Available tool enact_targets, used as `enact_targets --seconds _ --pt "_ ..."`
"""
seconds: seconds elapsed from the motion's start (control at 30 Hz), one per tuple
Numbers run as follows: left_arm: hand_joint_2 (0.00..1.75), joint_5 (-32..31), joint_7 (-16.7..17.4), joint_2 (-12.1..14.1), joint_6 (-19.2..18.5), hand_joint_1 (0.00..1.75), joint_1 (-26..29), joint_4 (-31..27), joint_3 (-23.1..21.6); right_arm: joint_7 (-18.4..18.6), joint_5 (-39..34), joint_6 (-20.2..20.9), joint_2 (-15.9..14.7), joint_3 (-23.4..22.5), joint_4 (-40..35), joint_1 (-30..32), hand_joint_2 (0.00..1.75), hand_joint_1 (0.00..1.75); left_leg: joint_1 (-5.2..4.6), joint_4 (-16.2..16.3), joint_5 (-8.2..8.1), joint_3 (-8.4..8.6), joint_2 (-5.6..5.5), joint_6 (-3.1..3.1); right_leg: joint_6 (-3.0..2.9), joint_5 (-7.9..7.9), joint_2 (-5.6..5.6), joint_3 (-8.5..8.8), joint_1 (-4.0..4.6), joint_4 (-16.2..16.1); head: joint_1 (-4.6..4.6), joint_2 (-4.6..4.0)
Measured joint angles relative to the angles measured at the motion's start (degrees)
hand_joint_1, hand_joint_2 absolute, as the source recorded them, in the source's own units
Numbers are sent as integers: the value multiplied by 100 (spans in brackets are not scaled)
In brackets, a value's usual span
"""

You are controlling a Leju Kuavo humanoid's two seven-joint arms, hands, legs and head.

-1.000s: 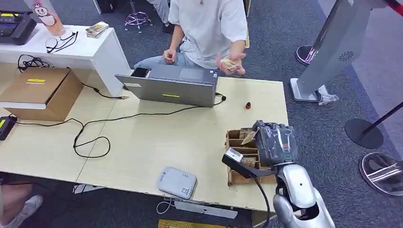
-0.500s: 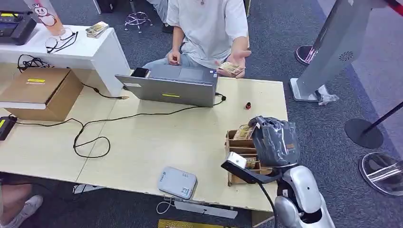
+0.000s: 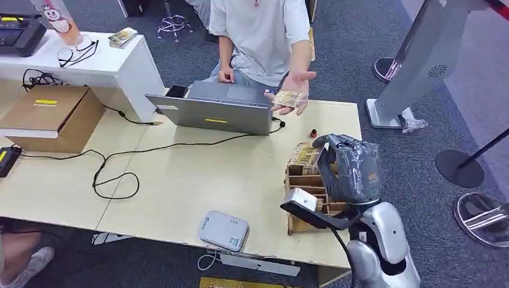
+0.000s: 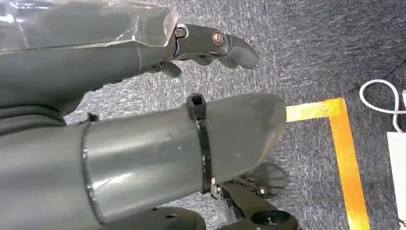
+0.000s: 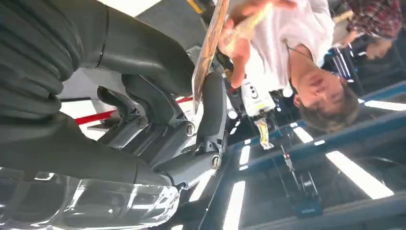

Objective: Pass the card to the sensor for recognition and then transmit it.

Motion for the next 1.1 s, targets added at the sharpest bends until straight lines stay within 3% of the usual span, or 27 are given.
enact_targets --seconds 0.43,1.1 --pt "0 -55 94 -22 -4 0 -120 0 0 13 -89 -131 142 151 601 -758 175 175 0 0 1 0 -1 0 0 1 -2 1 0 1 2 0" --pt "0 -59 65 -20 33 0 -92 24 0 387 0 -162 498 317 2140 -1632 175 175 0 0 1 -1 -2 1 0 1 -3 1 0 3 0 0"
